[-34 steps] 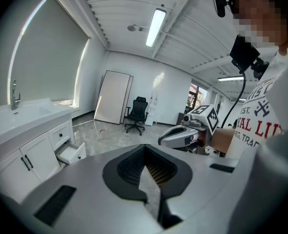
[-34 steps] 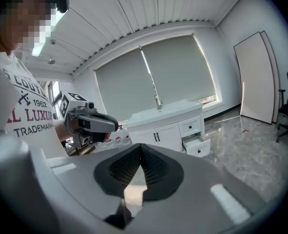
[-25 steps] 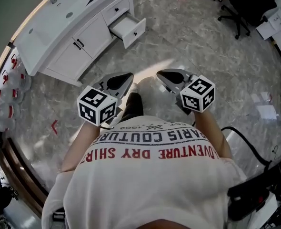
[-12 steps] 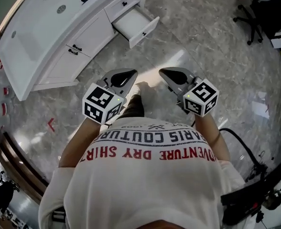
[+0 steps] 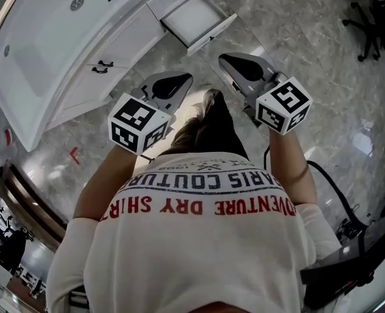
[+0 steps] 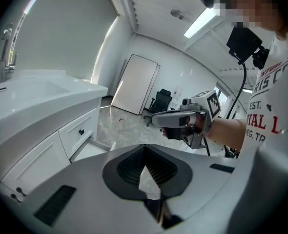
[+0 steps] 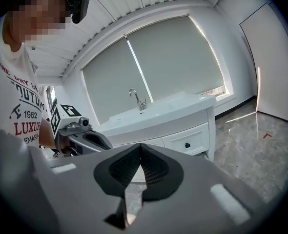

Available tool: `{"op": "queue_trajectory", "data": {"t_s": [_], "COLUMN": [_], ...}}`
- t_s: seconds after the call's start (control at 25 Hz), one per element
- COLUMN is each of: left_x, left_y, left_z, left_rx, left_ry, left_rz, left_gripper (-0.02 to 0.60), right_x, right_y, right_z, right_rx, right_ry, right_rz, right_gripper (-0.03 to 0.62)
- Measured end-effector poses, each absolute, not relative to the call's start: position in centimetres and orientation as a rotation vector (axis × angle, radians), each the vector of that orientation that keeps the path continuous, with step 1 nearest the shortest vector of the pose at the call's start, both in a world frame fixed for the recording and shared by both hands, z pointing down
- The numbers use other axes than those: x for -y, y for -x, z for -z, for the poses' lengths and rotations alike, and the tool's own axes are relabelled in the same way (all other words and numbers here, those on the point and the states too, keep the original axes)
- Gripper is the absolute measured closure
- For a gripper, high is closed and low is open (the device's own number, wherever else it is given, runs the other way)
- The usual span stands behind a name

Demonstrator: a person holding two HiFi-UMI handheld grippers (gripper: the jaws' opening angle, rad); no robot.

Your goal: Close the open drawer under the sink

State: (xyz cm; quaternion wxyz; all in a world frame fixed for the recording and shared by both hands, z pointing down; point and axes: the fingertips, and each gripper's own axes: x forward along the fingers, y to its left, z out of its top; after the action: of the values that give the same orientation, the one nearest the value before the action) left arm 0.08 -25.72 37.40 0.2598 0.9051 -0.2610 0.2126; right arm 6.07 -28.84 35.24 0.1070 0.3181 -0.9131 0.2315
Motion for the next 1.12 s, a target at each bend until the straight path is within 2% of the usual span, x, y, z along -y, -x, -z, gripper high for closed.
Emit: {"op": "queue_trajectory", "data": {"t_s": [0.32,0.56,1.12], "left_x": [29.7,33.1,33.9], "left_y": [-1.0,-1.2,1.8], "left_z": [-41.8,-45.6,-58.3], "left_rx": [0.726,0.773,0.827], "left_ry": [-2.348,-2.304,-2.17], "left_rz": [-0.608,-0.591,-0.599], "left_gripper": [0.58,0.58,0.58], "right_x": [32.1,36.3,36.0], "right_y": [-6.8,-7.6,-10.3], "right_z": [-40.5,-44.6,-68.8], "right_rx": [2.636,2.607,2.271], "right_ry": [-0.849,-0.831,-0.918], "right_rz": [-0.725,-0.617,-0.741], "right_gripper": [0.592,0.592,0.592]}}
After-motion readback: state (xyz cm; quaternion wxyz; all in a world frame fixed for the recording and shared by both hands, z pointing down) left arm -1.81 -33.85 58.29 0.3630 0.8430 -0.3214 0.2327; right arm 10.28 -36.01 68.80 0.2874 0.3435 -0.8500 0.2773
